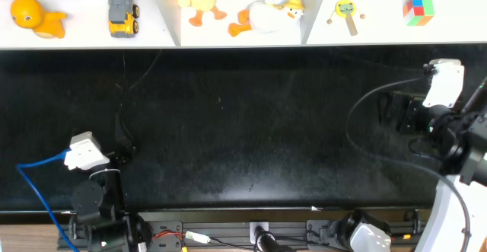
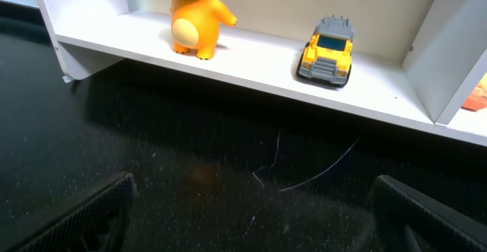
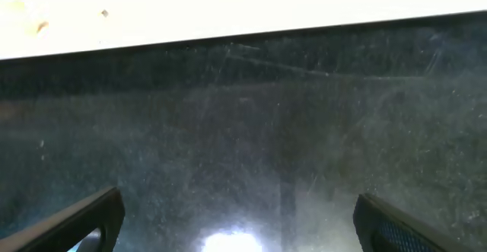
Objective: Store Toys
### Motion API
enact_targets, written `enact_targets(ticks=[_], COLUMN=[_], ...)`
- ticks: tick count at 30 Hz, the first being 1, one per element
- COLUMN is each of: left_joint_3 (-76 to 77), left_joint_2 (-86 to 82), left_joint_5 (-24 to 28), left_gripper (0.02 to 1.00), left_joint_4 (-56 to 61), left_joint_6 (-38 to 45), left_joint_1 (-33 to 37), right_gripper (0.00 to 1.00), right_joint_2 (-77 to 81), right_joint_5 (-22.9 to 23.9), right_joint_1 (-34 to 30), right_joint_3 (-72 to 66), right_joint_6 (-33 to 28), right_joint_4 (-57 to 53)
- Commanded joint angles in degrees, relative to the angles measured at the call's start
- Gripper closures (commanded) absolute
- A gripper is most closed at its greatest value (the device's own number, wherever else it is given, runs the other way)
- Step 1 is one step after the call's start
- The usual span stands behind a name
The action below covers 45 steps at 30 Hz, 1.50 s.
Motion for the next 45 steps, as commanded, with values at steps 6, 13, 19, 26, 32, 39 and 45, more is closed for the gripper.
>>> enact_targets(ticks=[6,13,19,26,32,39,45], left_joint_3=[-0.07,-0.07,-0.07,-0.07,-0.07,-0.07,-0.07], left_joint_2=[-0.61,-0.61,-0.61,-0.61,-0.61,-0.61,-0.61], left_joint_5=[0.15,0.15,0.13,0.15,0.15,0.15,0.15], left_gripper=[0.02,0.023,0.02,0.02,0.02,0.02,0.02], left_joint_4=[-0.17,-0.15,-0.17,-0.17,-0.17,-0.17,-0.17], left_joint_6=[0.17,0.2,0.2,0.2,0.2,0.2,0.2], left_joint_1=[0.37,0.37,0.37,0.37,0.37,0.37,0.37], right_gripper=[0.005,0.005,0.005,0.007,0.005,0.005,0.007], right_joint_2=[-15.17,-30.86,-45.29,-58.36,-59.65,-59.65,-59.65], right_joint_5=[7.91,14.78,14.97,14.84,15.02,14.58,14.6], right_joint_1=[12.59,23.17,24.5,25.38,27.89,29.62,29.59], right_joint_3=[-1.46,-19.19,-37.9,-52.39,-59.65,-66.95,-66.95], right_joint_6=[-1.66,13.75,24.46,25.38,26.47,33.94,33.9], right_joint_4=[1.66,22.21,36.06,42.6,51.89,60.41,60.5])
